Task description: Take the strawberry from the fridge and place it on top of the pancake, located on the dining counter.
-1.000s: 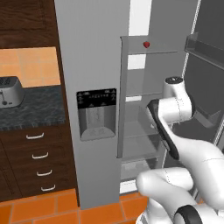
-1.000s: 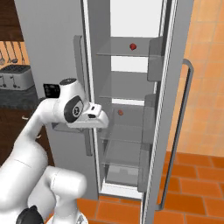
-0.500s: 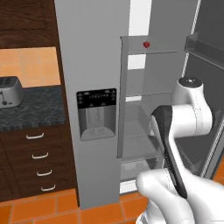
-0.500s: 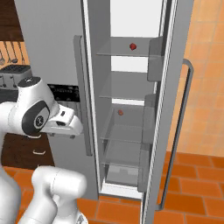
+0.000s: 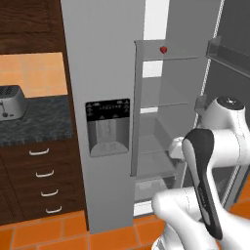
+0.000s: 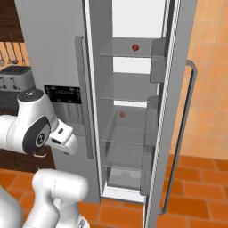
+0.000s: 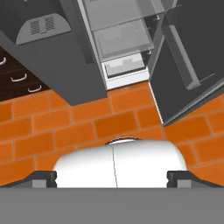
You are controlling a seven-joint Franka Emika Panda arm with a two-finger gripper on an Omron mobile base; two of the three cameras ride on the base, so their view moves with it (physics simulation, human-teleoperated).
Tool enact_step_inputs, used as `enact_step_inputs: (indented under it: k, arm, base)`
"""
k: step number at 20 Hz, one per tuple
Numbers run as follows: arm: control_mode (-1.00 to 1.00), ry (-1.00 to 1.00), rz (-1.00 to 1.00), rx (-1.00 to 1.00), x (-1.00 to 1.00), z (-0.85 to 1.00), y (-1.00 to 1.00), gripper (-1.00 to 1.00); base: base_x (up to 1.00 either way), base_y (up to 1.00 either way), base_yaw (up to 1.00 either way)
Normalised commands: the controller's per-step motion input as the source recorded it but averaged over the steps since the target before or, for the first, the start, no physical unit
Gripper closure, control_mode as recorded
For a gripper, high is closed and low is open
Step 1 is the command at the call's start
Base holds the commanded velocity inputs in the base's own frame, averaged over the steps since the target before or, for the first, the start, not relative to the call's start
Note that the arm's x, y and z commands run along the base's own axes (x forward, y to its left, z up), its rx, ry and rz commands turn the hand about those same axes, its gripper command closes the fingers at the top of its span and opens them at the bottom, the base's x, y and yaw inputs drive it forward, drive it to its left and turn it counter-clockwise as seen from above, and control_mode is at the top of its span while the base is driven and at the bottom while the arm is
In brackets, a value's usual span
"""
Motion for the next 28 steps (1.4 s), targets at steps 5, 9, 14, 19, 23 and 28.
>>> enact_step_inputs:
  k: [5, 9, 14, 19, 23, 28]
  arm:
    - [-1.00, 0.00, 0.00, 0.00, 0.00, 0.00, 0.00, -1.00]
    - [1.00, -0.04, -0.10, 0.00, -0.12, -0.01, 0.00, -1.00]
    - [1.00, 0.00, 0.00, 0.00, 0.00, 0.00, 0.00, -1.00]
    - [1.00, 0.00, 0.00, 0.00, 0.00, 0.00, 0.00, -1.00]
    - [1.00, 0.00, 0.00, 0.00, 0.00, 0.00, 0.00, -1.00]
    - [1.00, 0.00, 0.00, 0.00, 0.00, 0.00, 0.00, -1.00]
  base:
    - [0.00, 0.00, 0.00]
    - [-0.06, 0.00, -0.06]
    - [-0.34, 0.00, -0.33]
    - [0.44, 0.02, -0.23]
    - [0.95, 0.00, -0.04]
    - [0.52, -0.26, 0.03]
